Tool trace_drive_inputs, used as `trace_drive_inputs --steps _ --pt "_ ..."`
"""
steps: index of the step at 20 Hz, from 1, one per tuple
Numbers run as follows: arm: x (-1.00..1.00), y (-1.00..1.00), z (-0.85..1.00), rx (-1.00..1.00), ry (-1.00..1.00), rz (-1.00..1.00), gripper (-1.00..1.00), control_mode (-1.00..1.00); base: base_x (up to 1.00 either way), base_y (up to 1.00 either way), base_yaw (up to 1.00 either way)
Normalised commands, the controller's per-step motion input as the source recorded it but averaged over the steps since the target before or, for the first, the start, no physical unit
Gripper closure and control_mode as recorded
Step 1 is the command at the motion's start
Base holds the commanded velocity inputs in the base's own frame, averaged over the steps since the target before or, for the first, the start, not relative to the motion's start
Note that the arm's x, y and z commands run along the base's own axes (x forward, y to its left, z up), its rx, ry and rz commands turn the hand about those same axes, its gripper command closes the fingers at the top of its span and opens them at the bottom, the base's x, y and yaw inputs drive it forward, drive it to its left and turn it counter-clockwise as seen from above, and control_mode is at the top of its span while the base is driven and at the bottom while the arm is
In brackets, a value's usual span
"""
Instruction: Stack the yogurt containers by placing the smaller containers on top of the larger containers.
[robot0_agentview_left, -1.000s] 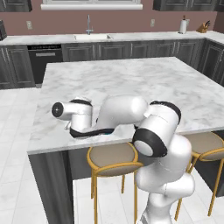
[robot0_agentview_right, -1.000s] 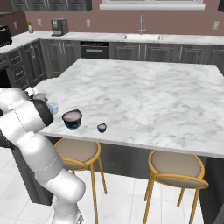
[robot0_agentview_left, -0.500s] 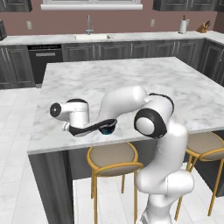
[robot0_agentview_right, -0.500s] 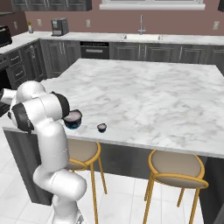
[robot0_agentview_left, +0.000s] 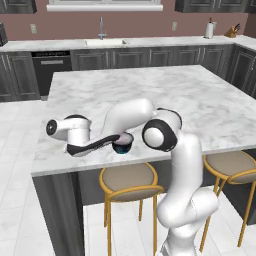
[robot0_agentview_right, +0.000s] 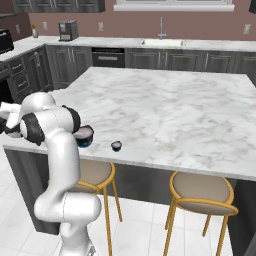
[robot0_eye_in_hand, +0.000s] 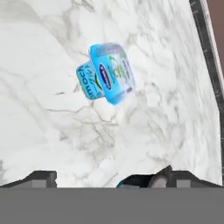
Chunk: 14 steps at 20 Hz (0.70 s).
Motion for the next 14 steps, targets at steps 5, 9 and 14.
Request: trace_drive_inputs --steps 5,9,14 --pt "0.22 0.04 -0.11 -0.05 0.00 0.00 -1.00 -1.00 0.00 0.00 0.00" --pt "0.16 0.00 -0.08 -0.05 0.00 0.00 -1.00 -1.00 0.00 0.00 0.00" --pt "0.12 -0.02 -0.05 -0.04 0.00 -0.01 -1.00 -1.00 0.00 0.00 0.00"
